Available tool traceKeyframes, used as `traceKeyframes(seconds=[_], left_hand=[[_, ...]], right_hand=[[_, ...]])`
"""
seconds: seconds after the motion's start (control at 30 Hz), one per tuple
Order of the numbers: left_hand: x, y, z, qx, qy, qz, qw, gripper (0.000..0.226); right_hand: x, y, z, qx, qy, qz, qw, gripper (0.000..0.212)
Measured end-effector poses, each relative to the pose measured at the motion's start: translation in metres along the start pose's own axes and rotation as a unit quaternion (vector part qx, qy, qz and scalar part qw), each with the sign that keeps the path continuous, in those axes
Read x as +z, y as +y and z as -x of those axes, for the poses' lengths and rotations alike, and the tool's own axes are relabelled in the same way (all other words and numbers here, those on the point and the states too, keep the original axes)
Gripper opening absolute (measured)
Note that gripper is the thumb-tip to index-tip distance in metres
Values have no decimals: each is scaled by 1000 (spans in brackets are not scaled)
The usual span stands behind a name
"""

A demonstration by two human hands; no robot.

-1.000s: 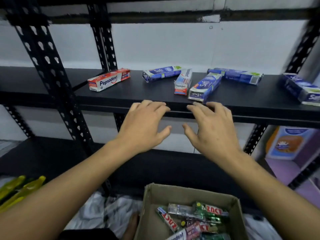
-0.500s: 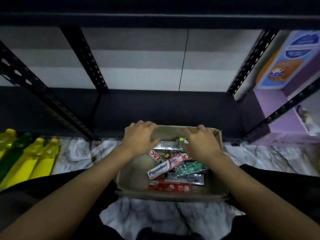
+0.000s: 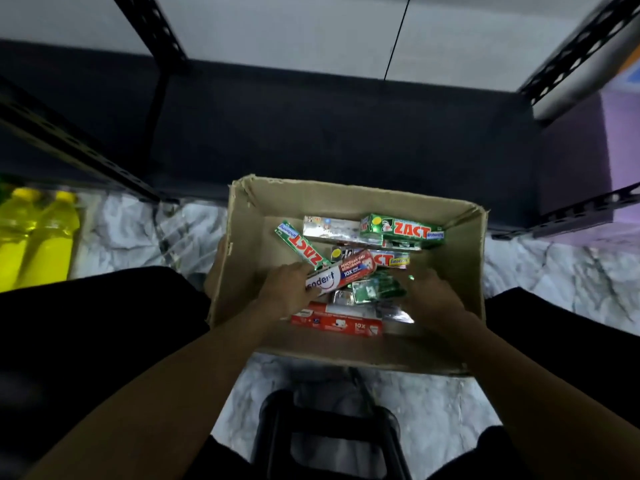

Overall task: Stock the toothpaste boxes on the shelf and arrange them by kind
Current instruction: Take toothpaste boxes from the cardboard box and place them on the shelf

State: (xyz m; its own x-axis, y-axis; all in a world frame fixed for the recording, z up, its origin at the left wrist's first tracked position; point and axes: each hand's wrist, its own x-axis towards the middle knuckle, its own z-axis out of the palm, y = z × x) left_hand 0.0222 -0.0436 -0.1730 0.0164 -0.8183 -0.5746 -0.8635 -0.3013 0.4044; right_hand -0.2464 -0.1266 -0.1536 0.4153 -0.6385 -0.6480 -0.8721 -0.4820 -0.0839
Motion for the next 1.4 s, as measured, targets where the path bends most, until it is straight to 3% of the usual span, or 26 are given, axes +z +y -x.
traceKeyframes(seconds=[0.2,0.33,0.43,0.53,0.7,0.83,0.97,1.1,1.4], left_hand=[[25,-17,-12,-64,-33,108,992,59],[34,-15,-21,-117,-29,176,977,58],[44,-12,-23,-144,-41,190,970,57],[51,-13,-24,-157,-24,169,973,58],[44,-24,-22,-118,-20,137,983,63],[40,-25,-18,-126,-30,197,972,52],[36,-26,-9,-122,-20,260,958,48],[17,-25,9,-82,-11,309,947,59],[-64,-10,62,-17,41,252,967,40]], right_hand=[[27,29,-22,27,-49,43,997,82],[37,20,-22,33,-34,98,994,74],[50,8,-17,50,-77,66,994,57],[61,7,-12,76,-56,-16,995,57],[64,13,-8,76,-62,-202,975,42],[54,18,-4,57,-51,-270,960,39],[33,16,7,48,-10,-292,955,46],[8,15,22,23,15,-262,965,36],[-59,10,78,-21,112,-293,949,28]])
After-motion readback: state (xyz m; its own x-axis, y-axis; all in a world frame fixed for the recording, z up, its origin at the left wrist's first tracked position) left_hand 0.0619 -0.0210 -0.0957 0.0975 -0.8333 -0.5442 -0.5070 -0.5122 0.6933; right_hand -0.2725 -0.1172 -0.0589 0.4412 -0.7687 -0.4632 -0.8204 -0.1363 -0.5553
